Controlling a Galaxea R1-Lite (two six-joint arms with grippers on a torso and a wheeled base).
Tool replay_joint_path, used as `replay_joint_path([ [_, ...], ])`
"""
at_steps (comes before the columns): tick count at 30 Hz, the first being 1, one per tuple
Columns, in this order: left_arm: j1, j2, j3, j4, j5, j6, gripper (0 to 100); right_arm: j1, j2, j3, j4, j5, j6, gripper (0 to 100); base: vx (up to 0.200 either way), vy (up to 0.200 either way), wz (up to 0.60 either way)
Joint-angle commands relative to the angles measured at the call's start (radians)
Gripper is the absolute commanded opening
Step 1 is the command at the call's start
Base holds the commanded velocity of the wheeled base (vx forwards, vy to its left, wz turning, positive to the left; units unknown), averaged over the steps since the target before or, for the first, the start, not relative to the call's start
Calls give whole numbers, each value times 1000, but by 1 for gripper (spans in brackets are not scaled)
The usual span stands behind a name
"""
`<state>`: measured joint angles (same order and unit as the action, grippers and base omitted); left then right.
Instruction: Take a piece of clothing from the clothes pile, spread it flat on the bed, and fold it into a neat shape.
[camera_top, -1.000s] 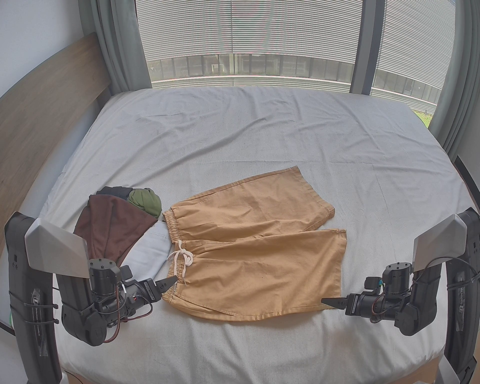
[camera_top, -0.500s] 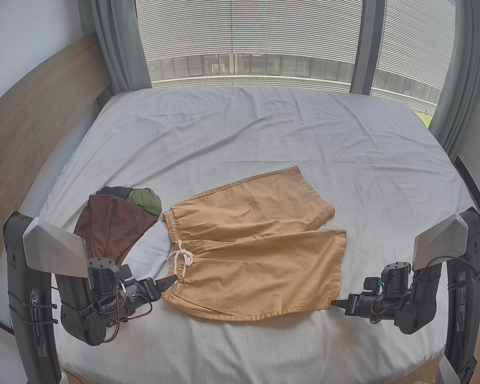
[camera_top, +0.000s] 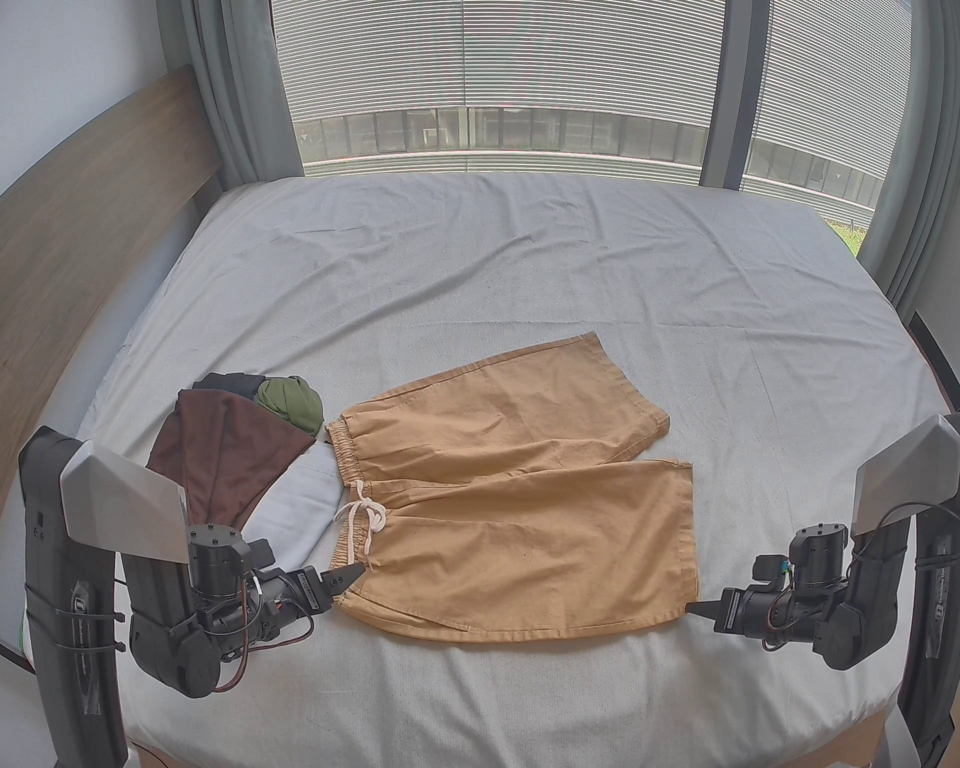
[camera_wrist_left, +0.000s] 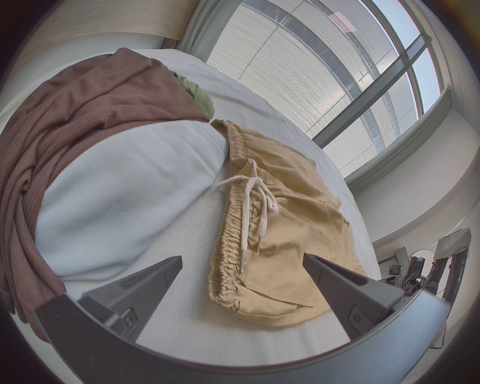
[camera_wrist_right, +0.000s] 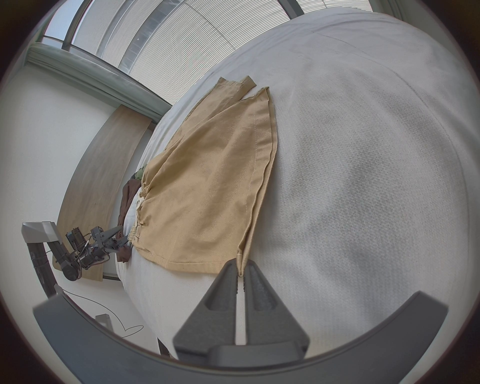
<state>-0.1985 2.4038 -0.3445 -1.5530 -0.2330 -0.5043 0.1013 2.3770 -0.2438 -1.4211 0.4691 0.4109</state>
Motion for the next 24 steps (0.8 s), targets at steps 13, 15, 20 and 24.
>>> replay_joint_path([
  [13, -9, 60, -11, -1, -3, -2, 100, -2, 34, 24, -81, 0, -3, 0, 0, 0, 0],
  [15, -9, 60, -19, 1, -3, -2, 100, -3, 50, 26, -102, 0, -3, 0, 0, 0, 0],
  [20, -7, 58, -24, -1, -2, -2, 100, -5, 54, 32, -114, 0, -3, 0, 0, 0, 0],
  [24, -7, 58, -27, -1, 0, -2, 100, -5, 54, 32, -114, 0, -3, 0, 0, 0, 0],
])
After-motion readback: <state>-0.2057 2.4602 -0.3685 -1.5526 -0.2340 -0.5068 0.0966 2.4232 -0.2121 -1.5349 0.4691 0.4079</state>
